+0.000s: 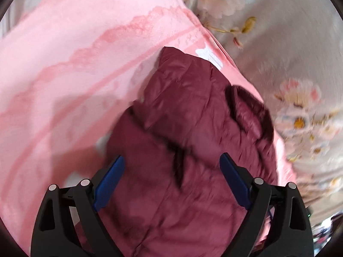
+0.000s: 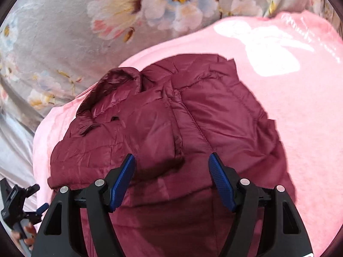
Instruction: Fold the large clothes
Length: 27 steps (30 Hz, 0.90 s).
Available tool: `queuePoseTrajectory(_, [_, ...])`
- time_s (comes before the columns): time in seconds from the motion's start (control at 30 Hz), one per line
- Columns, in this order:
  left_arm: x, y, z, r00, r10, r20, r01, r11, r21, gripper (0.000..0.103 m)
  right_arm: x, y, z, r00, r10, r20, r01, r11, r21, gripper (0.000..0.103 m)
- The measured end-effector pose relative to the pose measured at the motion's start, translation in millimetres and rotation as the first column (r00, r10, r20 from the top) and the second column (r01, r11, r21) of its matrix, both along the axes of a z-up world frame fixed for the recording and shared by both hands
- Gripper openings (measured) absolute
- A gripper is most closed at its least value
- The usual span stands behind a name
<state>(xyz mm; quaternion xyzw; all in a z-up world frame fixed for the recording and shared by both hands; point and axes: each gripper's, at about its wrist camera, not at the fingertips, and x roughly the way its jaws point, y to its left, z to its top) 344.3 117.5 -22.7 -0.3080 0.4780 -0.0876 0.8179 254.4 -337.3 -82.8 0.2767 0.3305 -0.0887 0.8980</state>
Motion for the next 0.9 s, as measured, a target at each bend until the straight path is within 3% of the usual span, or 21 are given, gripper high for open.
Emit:
queuePoseTrajectory(0.07, [14.1,1.4,-6.4,1.0,0.022,-0.01,-0.022,0.999,-0.048,0.087,4.9,-0.4,-2.4,1.0,0.004,0.0,-0.004,1.0,0.019,0.068])
queuePoseTrajectory(0.13, [23.5,3.9,-13.3,0.998,0.056,-0.02,-0.057,0.997,-0.06,0.086,8.6,1.4,-0.4,0.999,0.041,0.011,-0.041,0.999,0.036,0.047])
queuePoseTrajectory(0.17, [29.0,5.3,-17.9,0.997,0.07,-0.031,-0.072,0.996,-0.059,0.086,10.9,2.3,1.9,0.998,0.065,0.017,-0.065,0.996,0.055,0.022])
queuePoseTrajectory(0.2, [33.2,6.3,-22.3,0.996,0.082,-0.045,-0.085,0.995,-0.053,0.082,8.4,2.4,7.8,0.996,0.08,0.04,-0.082,0.993,0.079,0.008])
queuePoseTrajectory(0.27, [37.4,8.2,-27.8,0.994,0.096,-0.057,-0.099,0.994,-0.047,0.08,-5.5,0.5,24.5,0.989,0.09,0.12,-0.102,0.99,0.093,0.006])
queuePoseTrajectory(0.33, [38.2,7.5,-29.4,0.994,0.097,-0.058,-0.099,0.995,-0.022,0.08,-22.9,1.6,42.9,0.978,0.097,0.183,-0.106,0.994,0.039,0.005])
queuePoseTrajectory(0.4, [38.7,6.2,-28.5,0.994,0.1,-0.049,-0.1,0.995,-0.003,0.08,-35.6,2.2,52.6,0.977,0.078,0.198,-0.071,0.997,-0.039,0.005])
queuePoseTrajectory(0.47, [39.3,2.4,-28.4,0.994,0.101,-0.044,-0.1,0.995,0.025,0.078,-37.7,1.5,51.2,0.987,0.053,0.154,-0.035,0.992,-0.118,0.005])
queuePoseTrajectory(0.6, [37.1,-6.7,-25.3,0.995,0.096,-0.033,-0.092,0.991,0.093,0.041,-30.8,-7.8,33.2,0.997,0.026,0.079,-0.017,0.993,-0.121,0.005])
queuePoseTrajectory(0.7, [35.4,-10.6,-15.9,0.996,0.084,-0.004,-0.083,0.988,0.127,0.015,-29.8,-8.4,31.0,0.996,0.041,0.075,-0.031,0.991,-0.126,0.005])
queuePoseTrajectory(0.9, [27.0,4.2,-0.1,0.993,0.101,0.059,-0.108,0.985,0.135,0.009,-31.8,-5.1,30.2,0.996,0.061,0.069,-0.048,0.983,-0.178,0.004])
